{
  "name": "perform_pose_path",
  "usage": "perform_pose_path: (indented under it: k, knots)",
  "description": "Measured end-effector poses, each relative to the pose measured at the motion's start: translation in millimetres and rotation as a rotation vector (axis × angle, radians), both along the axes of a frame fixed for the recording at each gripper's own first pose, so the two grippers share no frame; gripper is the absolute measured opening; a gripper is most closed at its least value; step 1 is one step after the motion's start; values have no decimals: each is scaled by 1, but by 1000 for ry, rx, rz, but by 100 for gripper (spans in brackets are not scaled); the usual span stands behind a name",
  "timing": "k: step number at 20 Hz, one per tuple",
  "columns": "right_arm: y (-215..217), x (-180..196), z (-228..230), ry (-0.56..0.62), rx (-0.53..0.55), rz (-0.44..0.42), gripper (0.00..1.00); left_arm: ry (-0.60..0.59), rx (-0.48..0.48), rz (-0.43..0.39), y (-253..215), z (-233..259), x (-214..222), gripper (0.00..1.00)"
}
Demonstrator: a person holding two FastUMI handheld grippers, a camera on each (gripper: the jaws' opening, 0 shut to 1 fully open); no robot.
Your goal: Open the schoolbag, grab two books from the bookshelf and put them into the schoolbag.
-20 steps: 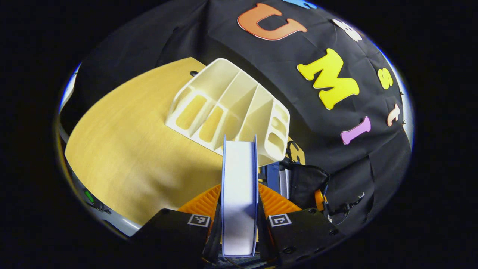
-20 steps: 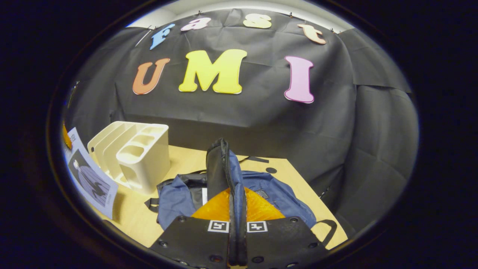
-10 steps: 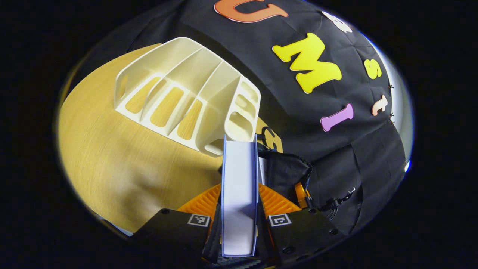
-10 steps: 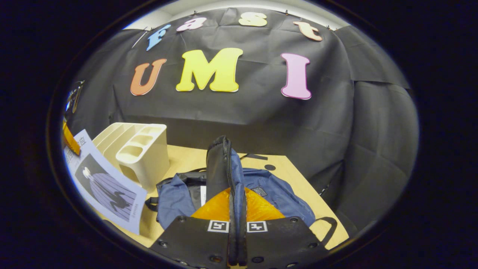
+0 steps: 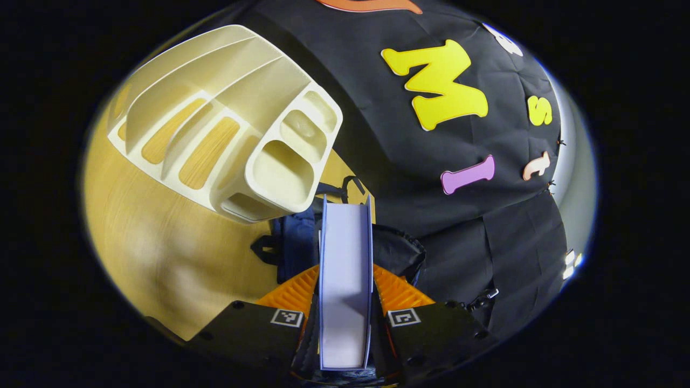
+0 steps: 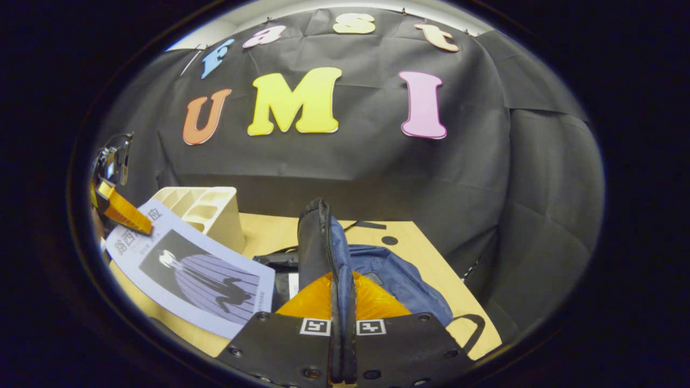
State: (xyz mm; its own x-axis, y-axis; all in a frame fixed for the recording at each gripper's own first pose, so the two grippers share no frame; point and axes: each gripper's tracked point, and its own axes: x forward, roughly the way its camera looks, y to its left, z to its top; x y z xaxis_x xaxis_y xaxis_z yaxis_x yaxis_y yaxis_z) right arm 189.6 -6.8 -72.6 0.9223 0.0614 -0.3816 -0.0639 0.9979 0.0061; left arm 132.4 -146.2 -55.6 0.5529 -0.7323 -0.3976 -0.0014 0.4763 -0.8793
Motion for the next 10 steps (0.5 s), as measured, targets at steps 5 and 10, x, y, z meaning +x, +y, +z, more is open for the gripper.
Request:
perform_pose_path:
  k: [5, 10]
  knots:
    - [-5, 4, 32, -55, -2, 12, 2, 30, -48, 21, -27, -7, 27, 43]
    - [1, 2, 47, -96, -33, 44, 2, 29, 4, 52, -48, -24, 49, 43]
